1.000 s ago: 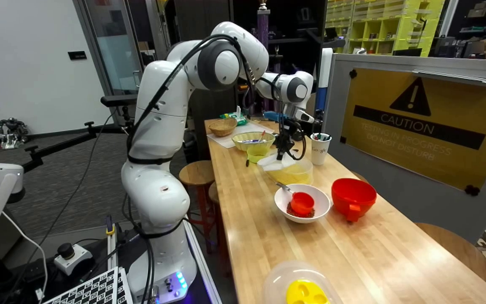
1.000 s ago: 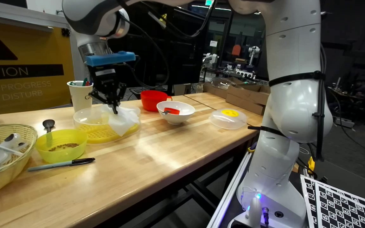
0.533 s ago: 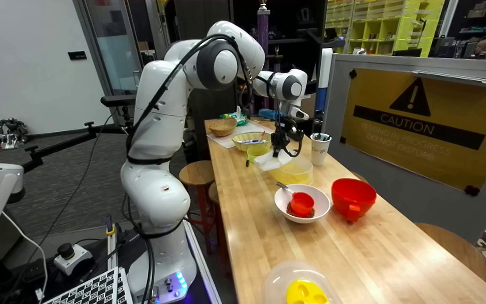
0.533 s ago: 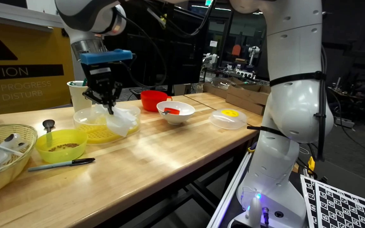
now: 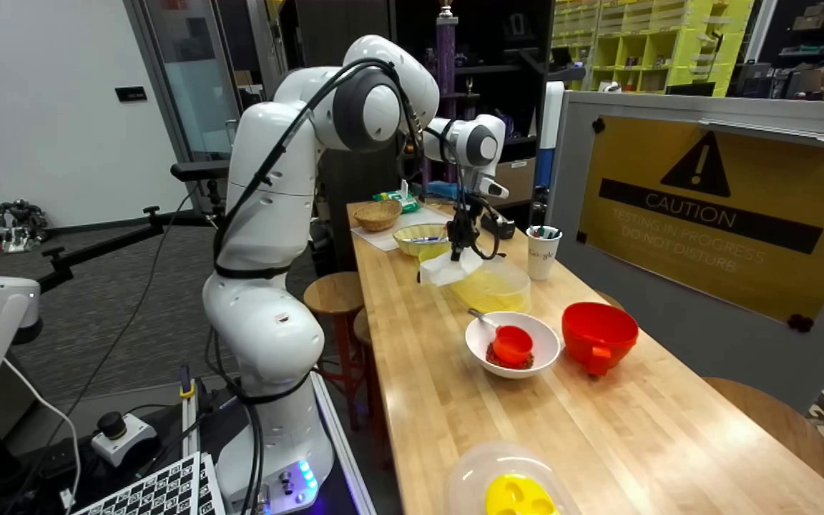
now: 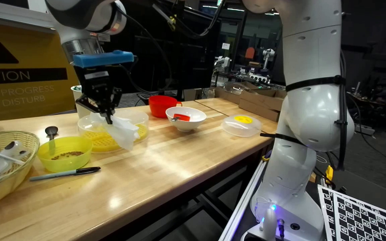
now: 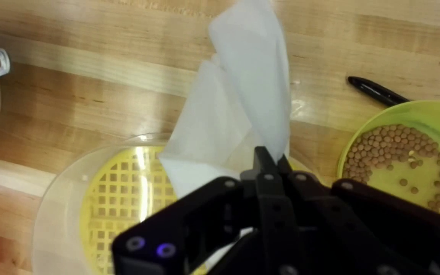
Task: Use the white napkin to wipe the yellow container.
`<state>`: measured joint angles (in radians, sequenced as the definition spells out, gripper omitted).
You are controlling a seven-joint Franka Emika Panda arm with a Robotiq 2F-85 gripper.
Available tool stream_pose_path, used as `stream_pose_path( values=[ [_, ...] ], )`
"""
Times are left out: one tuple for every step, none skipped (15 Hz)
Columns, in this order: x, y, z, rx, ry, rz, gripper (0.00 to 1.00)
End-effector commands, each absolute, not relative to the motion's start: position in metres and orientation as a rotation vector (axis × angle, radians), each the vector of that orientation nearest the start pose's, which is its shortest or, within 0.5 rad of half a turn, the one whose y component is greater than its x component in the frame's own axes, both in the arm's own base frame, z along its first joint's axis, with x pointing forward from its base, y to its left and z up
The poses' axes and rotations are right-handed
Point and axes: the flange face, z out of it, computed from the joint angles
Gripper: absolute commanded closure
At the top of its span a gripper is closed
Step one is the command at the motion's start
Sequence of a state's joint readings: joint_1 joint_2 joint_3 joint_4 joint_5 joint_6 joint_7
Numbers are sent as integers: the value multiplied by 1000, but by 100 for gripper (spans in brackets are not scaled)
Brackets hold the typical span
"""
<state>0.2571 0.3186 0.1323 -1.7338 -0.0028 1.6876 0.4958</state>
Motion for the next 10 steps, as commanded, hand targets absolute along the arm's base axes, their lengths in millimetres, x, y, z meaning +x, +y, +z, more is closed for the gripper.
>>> stream_pose_path(
  values=[
    [547,242,386,-3227,83,526,100],
    [545,248,387,-3229,63,521,100],
    [543,254,389,-3230,43,514,100],
    [541,259,390,-3230,24,509,100],
    [539,265,392,-3231,4,505,100],
    [537,269,393,-3233,-12,499,100],
    [536,273,394,-3234,-24,495,100],
    [537,273,394,-3233,-24,492,100],
    [537,272,394,-3233,-22,492,100],
    [540,267,394,-3231,-9,493,100]
  ],
)
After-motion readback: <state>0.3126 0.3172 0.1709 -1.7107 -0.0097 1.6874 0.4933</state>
